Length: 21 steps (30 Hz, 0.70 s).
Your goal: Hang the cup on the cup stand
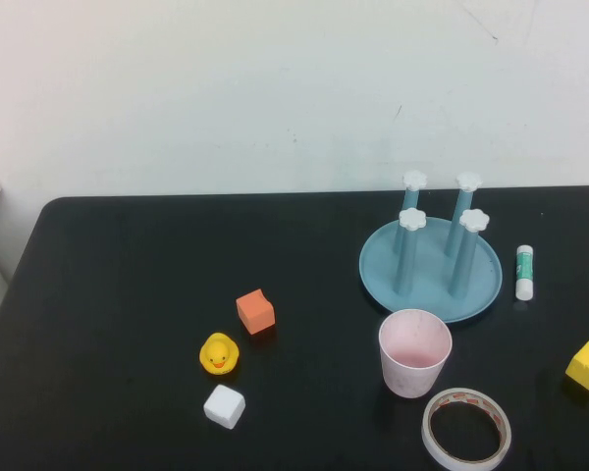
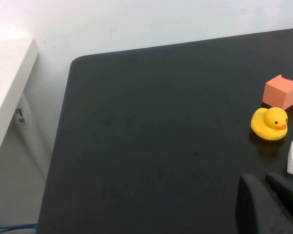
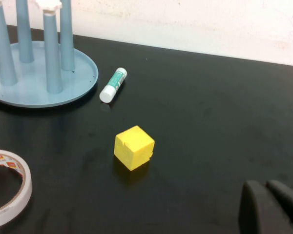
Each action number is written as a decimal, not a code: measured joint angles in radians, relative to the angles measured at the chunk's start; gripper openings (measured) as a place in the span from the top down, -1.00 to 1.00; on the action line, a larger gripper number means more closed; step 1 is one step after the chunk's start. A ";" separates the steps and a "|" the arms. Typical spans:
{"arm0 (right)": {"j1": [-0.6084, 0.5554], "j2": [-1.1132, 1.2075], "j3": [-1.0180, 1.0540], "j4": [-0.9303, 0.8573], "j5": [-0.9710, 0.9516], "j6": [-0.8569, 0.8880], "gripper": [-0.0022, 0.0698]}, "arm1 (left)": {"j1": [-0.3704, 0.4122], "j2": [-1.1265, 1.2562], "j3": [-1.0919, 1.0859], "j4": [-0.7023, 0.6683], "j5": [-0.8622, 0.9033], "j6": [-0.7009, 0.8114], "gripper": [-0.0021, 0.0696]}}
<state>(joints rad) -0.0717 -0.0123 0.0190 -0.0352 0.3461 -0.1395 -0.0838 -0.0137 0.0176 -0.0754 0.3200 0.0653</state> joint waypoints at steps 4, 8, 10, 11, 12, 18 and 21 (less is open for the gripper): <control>0.000 0.000 0.000 0.000 0.000 0.000 0.94 | 0.000 0.000 0.000 0.000 -0.002 0.000 0.95; 0.000 0.000 0.000 0.000 -0.008 0.000 0.94 | 0.000 0.000 0.002 0.004 -0.055 0.000 0.95; 0.000 0.000 0.004 0.000 -0.042 0.000 0.94 | 0.000 0.000 0.002 0.004 -0.132 0.000 0.95; 0.000 0.000 0.007 -0.002 -0.071 0.000 0.94 | 0.000 0.000 0.002 0.004 -0.190 -0.001 0.95; 0.000 0.000 0.009 -0.002 -0.110 0.000 0.94 | 0.000 0.000 0.002 0.004 -0.255 -0.001 0.95; 0.000 0.000 0.009 -0.002 -0.472 0.000 0.94 | 0.000 0.000 0.002 0.004 -0.643 -0.002 0.95; 0.000 0.000 0.009 -0.002 -0.639 0.000 0.94 | 0.000 0.000 0.002 0.004 -0.807 -0.002 0.95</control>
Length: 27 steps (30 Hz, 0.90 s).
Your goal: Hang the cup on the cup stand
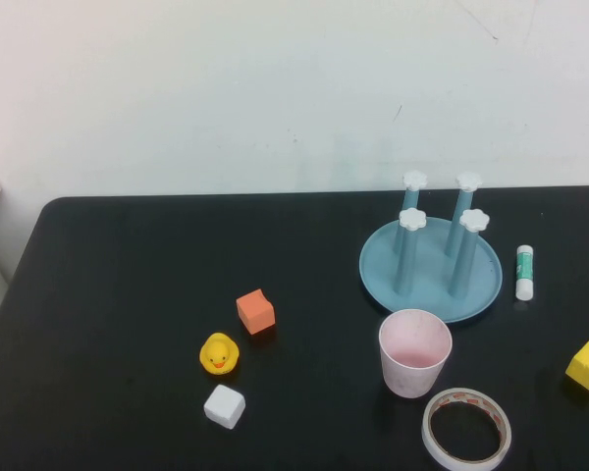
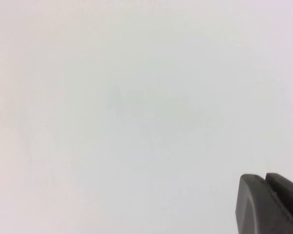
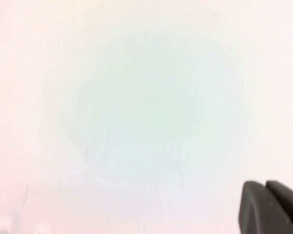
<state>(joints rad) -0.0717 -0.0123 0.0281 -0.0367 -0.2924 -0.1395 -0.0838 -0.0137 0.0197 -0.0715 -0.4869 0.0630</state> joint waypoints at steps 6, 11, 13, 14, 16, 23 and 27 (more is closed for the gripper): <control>0.000 0.000 0.000 0.000 -0.190 0.000 0.94 | 0.000 0.000 0.000 0.000 -0.114 -0.002 0.95; 0.000 0.000 0.000 0.006 -0.236 0.000 0.94 | 0.000 0.000 0.000 -0.002 -0.169 -0.037 0.95; 0.000 0.000 0.000 0.007 -0.258 0.002 0.94 | 0.000 0.000 0.000 0.000 -0.228 -0.090 0.95; 0.000 0.000 -0.004 0.007 -0.255 0.003 0.94 | 0.000 0.000 0.000 0.006 -0.255 -0.101 0.95; 0.000 0.000 -0.041 0.007 -0.198 0.003 0.94 | 0.000 0.000 0.000 0.025 -0.301 -0.115 0.95; 0.000 0.028 -0.389 -0.034 0.292 0.006 0.94 | 0.000 0.000 -0.143 0.320 0.167 -0.299 0.95; 0.000 0.126 -0.532 -0.027 0.515 0.006 0.94 | 0.000 0.000 -0.268 0.400 0.435 -0.446 0.95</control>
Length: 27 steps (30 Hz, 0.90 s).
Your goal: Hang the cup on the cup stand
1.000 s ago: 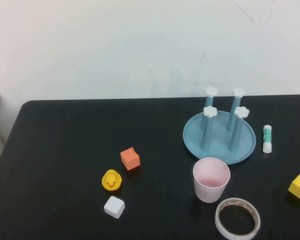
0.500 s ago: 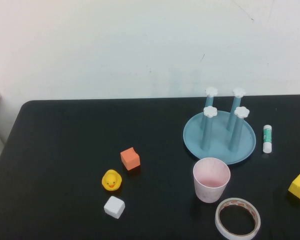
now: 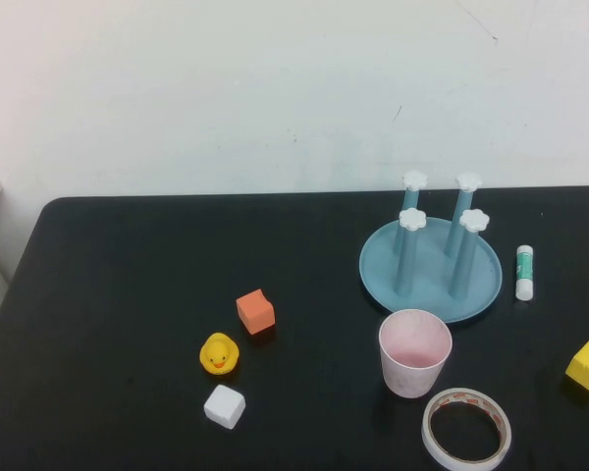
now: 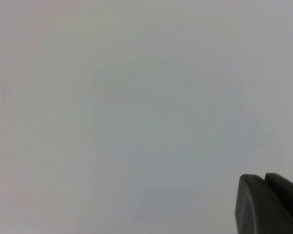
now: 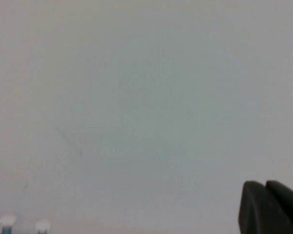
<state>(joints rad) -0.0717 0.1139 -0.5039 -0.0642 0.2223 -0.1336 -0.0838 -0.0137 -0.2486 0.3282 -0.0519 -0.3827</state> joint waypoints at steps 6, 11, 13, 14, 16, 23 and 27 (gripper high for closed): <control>0.000 0.239 -0.131 0.124 0.296 -0.098 0.94 | 0.000 0.015 -0.072 -0.081 0.316 -0.110 0.95; 0.000 0.458 -0.148 0.392 0.471 -0.381 0.94 | 0.000 0.018 -0.072 -0.111 0.393 -0.124 0.95; 0.000 0.552 -0.148 0.507 0.509 -0.509 0.94 | 0.000 0.018 -0.072 -0.113 0.397 -0.128 0.95; 0.000 0.617 -0.148 0.572 0.520 -0.585 0.94 | 0.000 0.018 -0.072 -0.115 0.399 -0.130 0.95; 0.000 0.717 -0.148 0.692 0.526 -0.741 0.94 | 0.000 0.018 -0.072 -0.131 0.414 -0.136 0.95; 0.061 1.043 -0.152 1.062 0.421 -1.165 0.90 | 0.000 0.018 -0.072 -0.368 0.587 0.014 0.95; 0.204 1.181 -0.154 1.101 0.287 -1.230 0.65 | 0.000 0.034 -0.072 -0.580 0.659 0.264 0.95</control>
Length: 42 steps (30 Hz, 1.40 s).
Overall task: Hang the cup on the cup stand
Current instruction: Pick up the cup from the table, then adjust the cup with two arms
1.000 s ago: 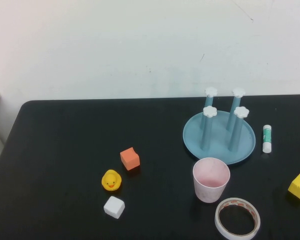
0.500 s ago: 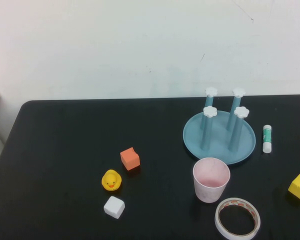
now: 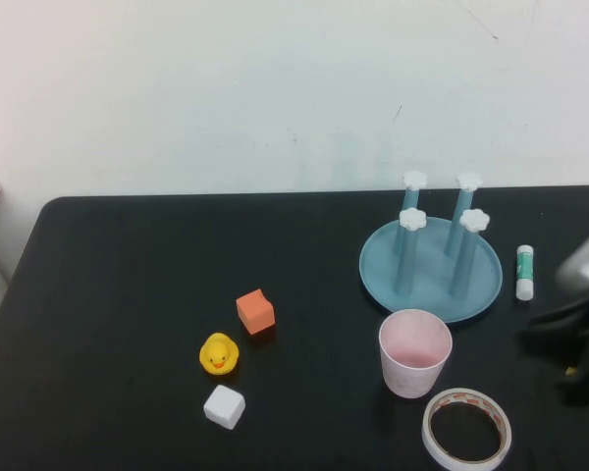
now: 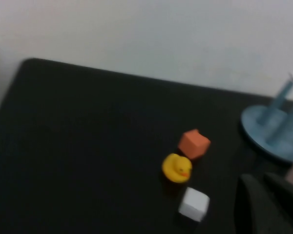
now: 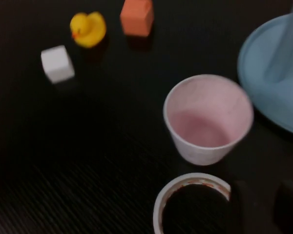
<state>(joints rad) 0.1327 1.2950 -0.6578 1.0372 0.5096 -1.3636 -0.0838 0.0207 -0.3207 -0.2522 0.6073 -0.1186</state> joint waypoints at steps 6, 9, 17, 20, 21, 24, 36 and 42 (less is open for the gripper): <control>0.183 0.185 -0.044 0.029 -0.200 -0.032 -0.04 | 0.000 0.011 0.000 -0.153 0.006 0.216 0.95; 0.206 0.293 -0.121 0.068 -0.223 -0.032 -0.17 | 0.000 0.011 0.002 -0.160 0.001 0.235 0.95; 0.211 0.547 -0.305 0.095 -0.255 -0.044 -0.22 | 0.000 0.013 0.008 -0.166 -0.010 0.244 0.95; 0.211 0.620 -0.336 0.095 -0.260 -0.066 -0.22 | 0.000 0.013 0.008 -0.166 -0.012 0.244 0.95; 0.211 0.640 -0.340 0.095 -0.265 -0.069 -0.22 | 0.000 0.013 0.008 -0.166 -0.012 0.244 0.95; 0.211 0.677 -0.342 0.097 -0.271 -0.073 -0.15 | 0.000 0.013 0.008 -0.168 -0.012 0.244 0.95; 0.211 0.613 -0.342 0.187 -0.234 -0.073 0.84 | 0.000 0.013 0.009 -0.415 -0.196 0.244 0.95; 0.211 0.431 -0.342 0.293 -0.024 -0.153 0.84 | 0.000 0.013 0.009 -0.817 -0.294 0.246 0.84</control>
<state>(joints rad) 0.3440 1.7261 -1.0000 1.3301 0.4857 -1.5163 -0.0838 0.0333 -0.3121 -1.0691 0.3131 0.1276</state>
